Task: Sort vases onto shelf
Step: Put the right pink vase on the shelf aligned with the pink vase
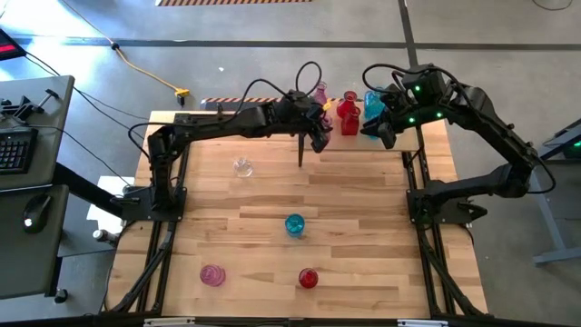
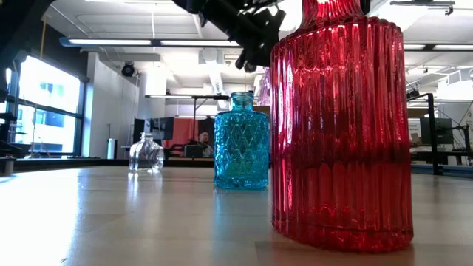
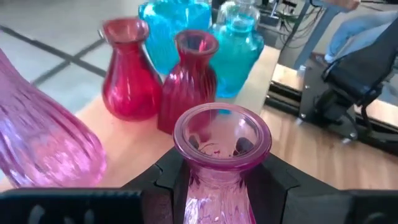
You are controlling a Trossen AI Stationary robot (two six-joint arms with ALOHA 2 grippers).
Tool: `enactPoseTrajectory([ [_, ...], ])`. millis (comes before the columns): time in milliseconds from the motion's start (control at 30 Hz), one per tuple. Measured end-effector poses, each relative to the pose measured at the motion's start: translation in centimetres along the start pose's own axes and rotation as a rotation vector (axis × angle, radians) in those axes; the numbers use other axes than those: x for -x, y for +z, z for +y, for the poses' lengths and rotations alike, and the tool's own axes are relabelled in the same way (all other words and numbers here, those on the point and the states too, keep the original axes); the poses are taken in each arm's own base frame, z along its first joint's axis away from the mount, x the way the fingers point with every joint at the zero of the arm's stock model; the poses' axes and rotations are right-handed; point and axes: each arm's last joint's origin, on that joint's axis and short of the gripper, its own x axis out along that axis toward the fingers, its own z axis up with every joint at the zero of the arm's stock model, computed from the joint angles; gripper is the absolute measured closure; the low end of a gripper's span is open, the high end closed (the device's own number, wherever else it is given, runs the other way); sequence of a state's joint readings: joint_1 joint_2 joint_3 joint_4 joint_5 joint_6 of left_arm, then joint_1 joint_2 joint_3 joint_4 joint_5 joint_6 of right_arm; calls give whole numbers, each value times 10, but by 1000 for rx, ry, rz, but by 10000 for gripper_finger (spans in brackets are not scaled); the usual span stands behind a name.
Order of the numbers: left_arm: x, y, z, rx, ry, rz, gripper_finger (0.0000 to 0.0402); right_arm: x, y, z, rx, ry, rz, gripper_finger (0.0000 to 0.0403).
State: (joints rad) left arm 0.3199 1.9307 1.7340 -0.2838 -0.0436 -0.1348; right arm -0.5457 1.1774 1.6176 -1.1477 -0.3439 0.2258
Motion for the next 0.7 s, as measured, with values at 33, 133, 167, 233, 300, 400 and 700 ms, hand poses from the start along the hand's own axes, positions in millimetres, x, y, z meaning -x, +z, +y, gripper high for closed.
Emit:
enactPoseTrajectory([
  [33, 0, 0, 0, -12, 5, -2, 289, 0, 0, 0, 2, 0, 0, 288],
  [133, -1, -1, 1, -39, 19, 1, 289, 0, 0, 0, 12, 0, 0, 288],
  [167, -1, 0, 1, -48, 21, 0, 289, 0, 0, 0, 19, 0, -1, 288],
  [233, -1, 0, 2, -70, 23, -2, 289, 0, 0, 0, 39, 0, -1, 288],
  [300, -1, 0, 4, -90, 26, 1, 289, 0, 0, 0, 72, 0, -1, 288],
  [400, -1, 0, 6, -117, 31, -1, 289, 0, 0, 0, 129, -4, -1, 288],
  [700, -1, -6, 11, -122, 36, 65, 289, 0, -1, -4, 114, -130, 1, 288],
])
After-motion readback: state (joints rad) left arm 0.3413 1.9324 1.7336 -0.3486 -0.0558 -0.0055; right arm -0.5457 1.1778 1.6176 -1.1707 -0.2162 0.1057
